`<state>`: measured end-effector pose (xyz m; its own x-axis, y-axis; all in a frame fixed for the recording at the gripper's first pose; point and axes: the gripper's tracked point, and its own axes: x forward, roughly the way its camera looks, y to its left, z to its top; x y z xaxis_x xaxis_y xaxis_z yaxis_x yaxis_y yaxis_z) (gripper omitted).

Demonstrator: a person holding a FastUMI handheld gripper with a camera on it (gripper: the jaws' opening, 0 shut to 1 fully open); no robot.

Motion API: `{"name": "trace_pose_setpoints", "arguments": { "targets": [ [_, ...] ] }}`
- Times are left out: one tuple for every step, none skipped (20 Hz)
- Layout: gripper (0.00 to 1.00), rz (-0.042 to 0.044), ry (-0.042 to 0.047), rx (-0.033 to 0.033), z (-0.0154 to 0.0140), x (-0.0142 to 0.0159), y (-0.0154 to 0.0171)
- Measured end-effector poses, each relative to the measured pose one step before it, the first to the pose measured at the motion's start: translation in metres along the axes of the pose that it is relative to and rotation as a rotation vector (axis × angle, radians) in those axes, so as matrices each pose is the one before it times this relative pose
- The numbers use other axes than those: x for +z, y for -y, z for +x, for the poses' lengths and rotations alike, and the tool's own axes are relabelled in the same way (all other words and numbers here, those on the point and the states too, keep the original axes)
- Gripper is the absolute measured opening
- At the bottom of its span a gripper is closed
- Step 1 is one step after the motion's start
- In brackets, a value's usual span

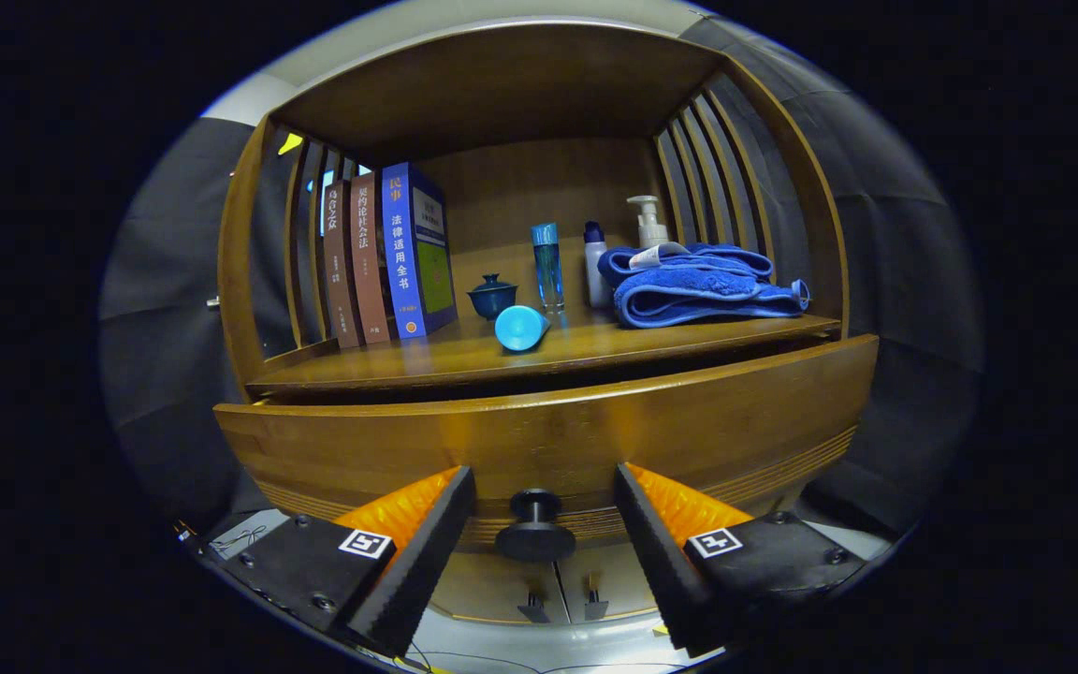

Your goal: Pull open the drawer, take out the items inside it, and place them on the countertop above the cabinet.

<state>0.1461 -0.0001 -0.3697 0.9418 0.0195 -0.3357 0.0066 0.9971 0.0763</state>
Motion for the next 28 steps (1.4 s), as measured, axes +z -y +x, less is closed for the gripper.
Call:
{"name": "trace_pose_setpoints", "arguments": {
  "targets": [
    [0.99, -0.0032, -0.00146, -0.0012, 0.00494, 0.00056, 0.00024],
    [0.99, -0.00328, -0.00179, -0.00107, 0.00488, 0.00031, 0.00128],
    [0.99, -0.00066, -0.00176, -0.00015, 0.00012, 0.00139, 0.00018],
    [0.99, 0.00298, -0.00294, 0.00022, 0.00253, 0.00003, 0.00143],
    [0.99, 0.00257, 0.00089, -0.00413, 0.00303, 0.00055, 0.00369],
    [0.99, 0.00531, 0.00342, 0.00006, 0.00609, 0.00165, 0.00354],
    [0.99, 0.0133, 0.01909, -0.00041, 0.00158, 0.00142, 0.00029],
    [0.99, 0.01223, 0.00404, 0.00079, -0.00124, -0.00177, 0.00117],
    [0.99, 0.00634, 0.00051, 0.00062, -0.00007, 0.00026, 0.00085],
    [0.99, 0.00212, -0.00394, -0.00069, -0.00012, -0.00066, 0.00093],
    [0.99, -0.00143, -0.00647, -0.00117, -0.00092, 0.00006, -0.00005],
    [0.99, -0.00226, -0.00745, -0.00114, 0.00018, 0.00007, -0.0003],
    [0.99, -0.00058, -0.01502, 0.00245, -0.00048, -0.00039, -0.00056],
    [0.99, 0.00069, -0.0161, 0.00329, -0.00147, -0.0002, -0.0011],
    [0.99, -0.00404, -0.00552, -0.00025, -0.00236, 0.0016, -0.00023],
    [1.0, -0.00463, 0.00628, -0.00025, -0.00531, 0.00706, 0.00068],
    [1.0, -0.0045, 0.01202, -0.00205, -0.00478, 0.00718, 0.00078],
    [1.0, 0.00043, 0.01616, -0.00435, -0.00746, 0.00893, 0.00138],
    [1.0, 0.00337, 0.01384, -0.00383, -0.00675, 0.01005, 0.00155],
    [1.0, 0.00177, 0.0146, -0.005, -0.0073, 0.01001, 0.00113],
    [1.0, 0.00189, 0.01078, -0.00311, -0.0068, 0.01046, 0.0007],
    [1.0, 0.00183, 0.00543, -0.00597, -0.0073, 0.01016, 0.0013],
    [1.0, 0.00558, 0.00136, -0.00556, -0.00687, 0.01085, 0.00096],
    [1.0, 0.00697, 0.00485, -0.0007, -0.00595, 0.01094, -0.00057],
    [1.0, 0.00459, 0.00831, 0.00196, -0.00617, 0.01236, -0.00198],
    [1.0, -0.00087, 0.01112, 0.0026, -0.00627, 0.01449, -0.00222],
    [1.0, -0.00364, 0.00949, 0.00617, -0.00638, 0.01507, -0.00309],
    [1.0, -0.00533, 0.01183, 0.00859, -0.00667, 0.01485, -0.00391]
  ]
}}
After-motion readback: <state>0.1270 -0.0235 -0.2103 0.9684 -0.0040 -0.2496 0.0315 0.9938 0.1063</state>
